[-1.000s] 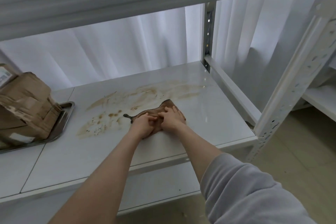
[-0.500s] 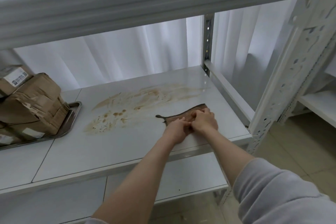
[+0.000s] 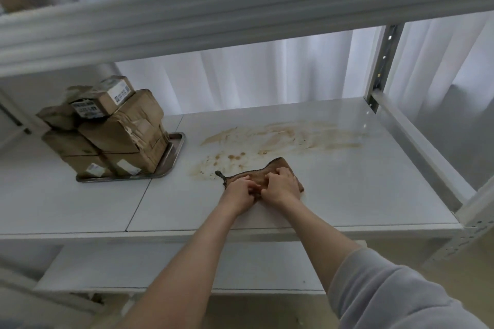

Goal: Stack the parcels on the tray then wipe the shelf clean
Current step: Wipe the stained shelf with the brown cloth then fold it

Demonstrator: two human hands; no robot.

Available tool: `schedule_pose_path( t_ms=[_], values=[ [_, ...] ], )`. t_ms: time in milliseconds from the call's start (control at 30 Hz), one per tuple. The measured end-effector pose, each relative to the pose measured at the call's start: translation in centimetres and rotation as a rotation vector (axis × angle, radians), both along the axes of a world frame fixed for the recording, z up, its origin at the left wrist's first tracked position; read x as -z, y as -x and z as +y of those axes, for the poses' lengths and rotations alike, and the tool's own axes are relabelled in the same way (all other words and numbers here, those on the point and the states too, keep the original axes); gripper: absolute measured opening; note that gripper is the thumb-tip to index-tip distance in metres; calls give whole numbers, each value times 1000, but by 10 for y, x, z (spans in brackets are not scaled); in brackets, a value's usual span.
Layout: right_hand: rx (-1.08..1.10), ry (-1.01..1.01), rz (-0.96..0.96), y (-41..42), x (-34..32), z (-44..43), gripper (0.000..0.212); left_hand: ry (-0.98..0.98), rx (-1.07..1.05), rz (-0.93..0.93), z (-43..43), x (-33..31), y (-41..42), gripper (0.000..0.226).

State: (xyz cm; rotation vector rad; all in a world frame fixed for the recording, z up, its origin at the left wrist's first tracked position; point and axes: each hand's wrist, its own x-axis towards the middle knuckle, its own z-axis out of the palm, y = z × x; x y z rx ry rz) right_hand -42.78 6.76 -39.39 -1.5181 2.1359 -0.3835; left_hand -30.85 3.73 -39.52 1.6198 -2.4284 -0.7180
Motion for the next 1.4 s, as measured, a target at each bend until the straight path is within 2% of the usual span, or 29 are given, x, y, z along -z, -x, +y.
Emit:
schedule_pose_path(
  t_ms=[200, 300, 367, 433, 500, 600, 667, 733, 967, 1233, 1400],
  values=[
    [-26, -10, 74, -15, -10, -21, 32, 0, 20, -91, -18, -8, -7, 20],
    [88, -58, 140, -5, -15, -33, 28, -5, 108, -110, -16, -9, 8, 33],
    [129, -113, 234, -10, -15, -42, 31, -49, 133, -84, -19, -6, 8, 33],
    [120, -136, 310, -22, -17, -50, 31, -69, 102, -59, -27, -4, -5, 35],
    [81, -119, 356, -38, -20, -58, 31, -63, 31, -81, -37, -4, -26, 46],
    [-32, -81, 280, -71, -22, -70, 34, -68, -84, -141, -54, -6, -63, 60],
    [-100, -71, 164, -97, -19, -77, 40, -64, -155, -169, -66, -6, -86, 63],
    [-156, -53, 133, -115, -16, -83, 42, -69, -202, -181, -78, -3, -102, 64],
    [-234, 3, 75, -106, -2, -103, 47, -85, -162, -164, -108, -1, -101, 66],
    [151, -44, 210, -31, -4, -94, 36, -116, 129, -110, -109, -5, -13, 61],
    [377, -85, 199, 0, -13, -92, 39, -120, 276, -91, -95, -3, 19, 57]
  ],
)
